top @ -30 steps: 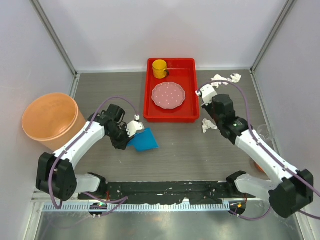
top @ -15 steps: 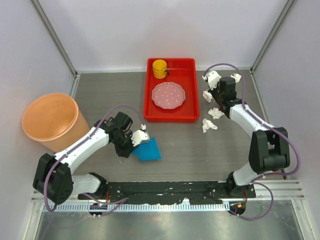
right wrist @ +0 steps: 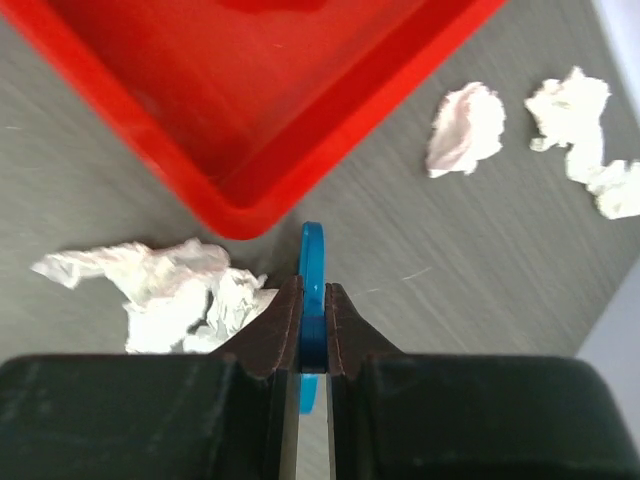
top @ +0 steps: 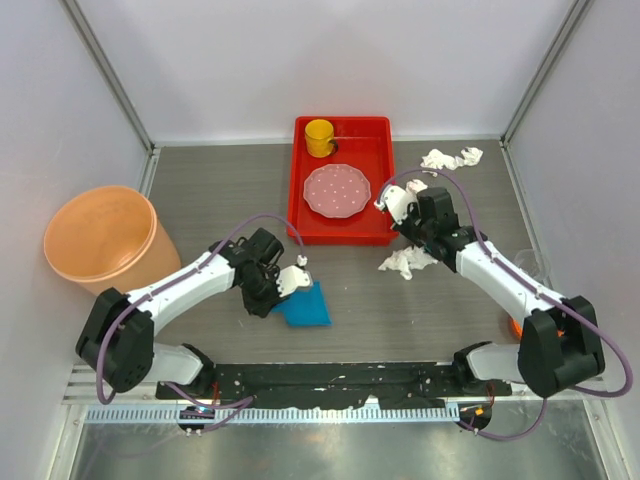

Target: Sweep away the paper scraps from the table

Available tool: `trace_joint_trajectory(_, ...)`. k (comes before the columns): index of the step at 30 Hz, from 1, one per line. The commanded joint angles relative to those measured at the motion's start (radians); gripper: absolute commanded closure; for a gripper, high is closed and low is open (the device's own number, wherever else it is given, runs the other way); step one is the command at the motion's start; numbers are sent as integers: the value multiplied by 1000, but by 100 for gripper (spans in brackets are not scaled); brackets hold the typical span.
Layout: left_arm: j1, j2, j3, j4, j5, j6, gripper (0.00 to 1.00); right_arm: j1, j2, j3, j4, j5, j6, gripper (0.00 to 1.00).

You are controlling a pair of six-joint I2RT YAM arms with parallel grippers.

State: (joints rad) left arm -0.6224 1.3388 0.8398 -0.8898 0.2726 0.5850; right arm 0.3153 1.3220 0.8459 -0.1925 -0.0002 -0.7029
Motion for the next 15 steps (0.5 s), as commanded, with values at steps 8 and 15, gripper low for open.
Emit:
trace_joint_trajectory(8,-106,37,51,57,-65,7,100,91,-265,88,-373,-41,486,99)
trace_joint_trajectory(15,-151,156,136,123,-165,3,100,96,-372,150,-426,152,722,99)
